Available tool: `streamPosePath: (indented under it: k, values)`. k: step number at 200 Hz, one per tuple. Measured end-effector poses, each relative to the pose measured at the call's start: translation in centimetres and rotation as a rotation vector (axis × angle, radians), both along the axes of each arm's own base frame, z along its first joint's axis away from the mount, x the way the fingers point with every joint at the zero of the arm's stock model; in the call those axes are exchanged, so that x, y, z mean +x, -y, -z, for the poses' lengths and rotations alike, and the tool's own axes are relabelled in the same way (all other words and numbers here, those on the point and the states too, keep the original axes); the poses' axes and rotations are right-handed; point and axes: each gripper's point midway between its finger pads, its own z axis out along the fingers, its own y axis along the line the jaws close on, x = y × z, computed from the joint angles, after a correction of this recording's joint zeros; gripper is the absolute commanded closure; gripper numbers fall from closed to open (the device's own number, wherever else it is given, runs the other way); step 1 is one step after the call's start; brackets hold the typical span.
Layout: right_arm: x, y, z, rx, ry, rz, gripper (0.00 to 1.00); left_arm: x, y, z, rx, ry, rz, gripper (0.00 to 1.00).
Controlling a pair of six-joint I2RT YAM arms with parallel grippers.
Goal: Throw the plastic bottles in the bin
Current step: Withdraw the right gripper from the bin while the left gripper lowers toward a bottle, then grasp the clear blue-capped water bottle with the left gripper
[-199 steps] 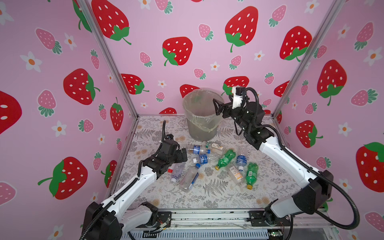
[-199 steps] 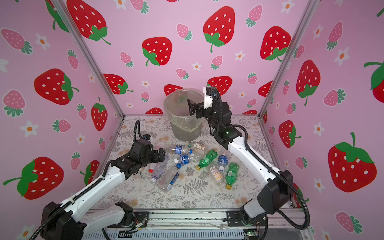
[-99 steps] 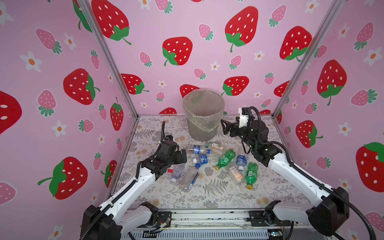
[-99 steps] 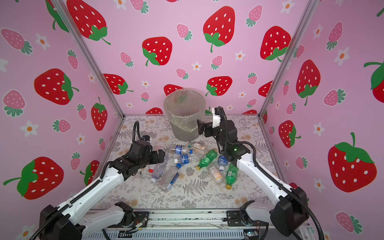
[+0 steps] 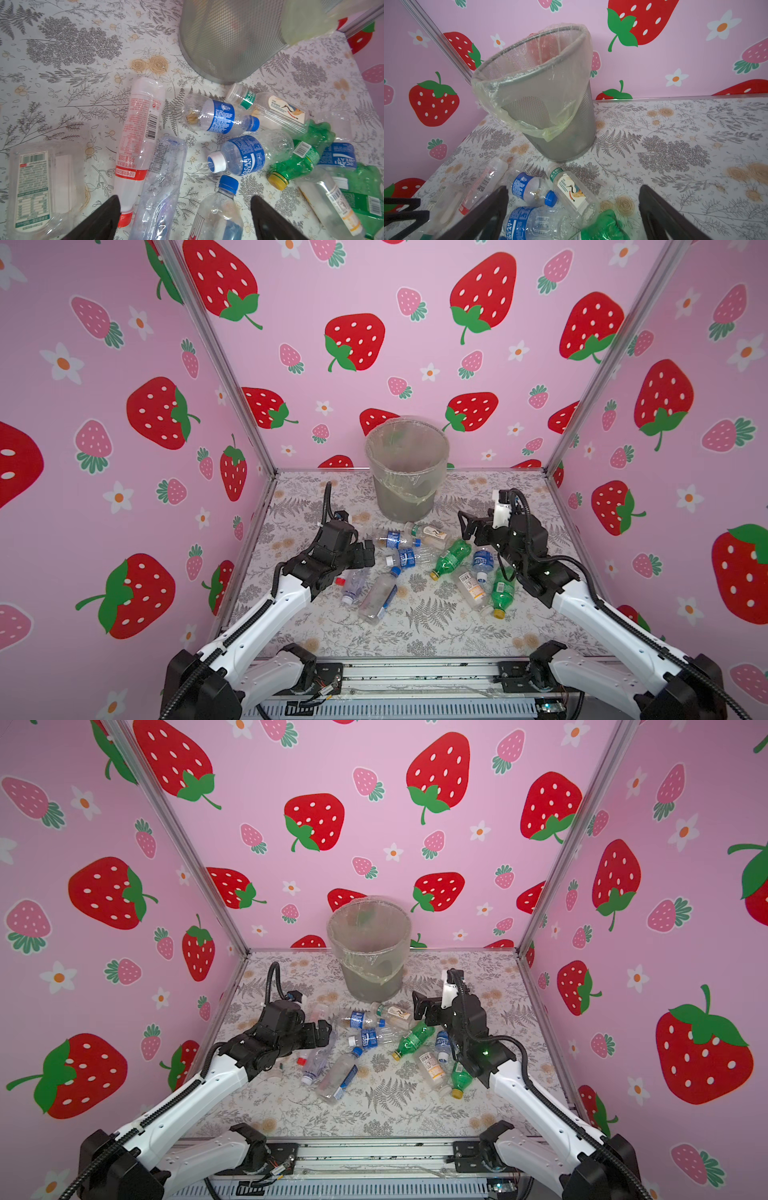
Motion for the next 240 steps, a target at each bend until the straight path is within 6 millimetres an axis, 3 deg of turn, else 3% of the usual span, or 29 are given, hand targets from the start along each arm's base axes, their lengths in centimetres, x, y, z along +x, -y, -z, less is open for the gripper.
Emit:
streamPosePath:
  k: [64, 122, 240]
  values:
    - [-2.1, 1.3, 3.7, -0.014, -0.074, 0.001, 0.01, -1.2, 2.7, 1.2, -0.030, -0.070, 0.113, 0.01]
    - [-3.1, 1.9, 5.1, -0.013, -0.098, 0.000, 0.01, -4.6, 6.5, 4.1, 0.069, -0.177, 0.273, 0.01]
    - [-3.8, 2.0, 5.3, -0.013, -0.098, -0.021, 0.01, -7.5, 6.0, 6.6, 0.180, -0.266, 0.286, 0.01]
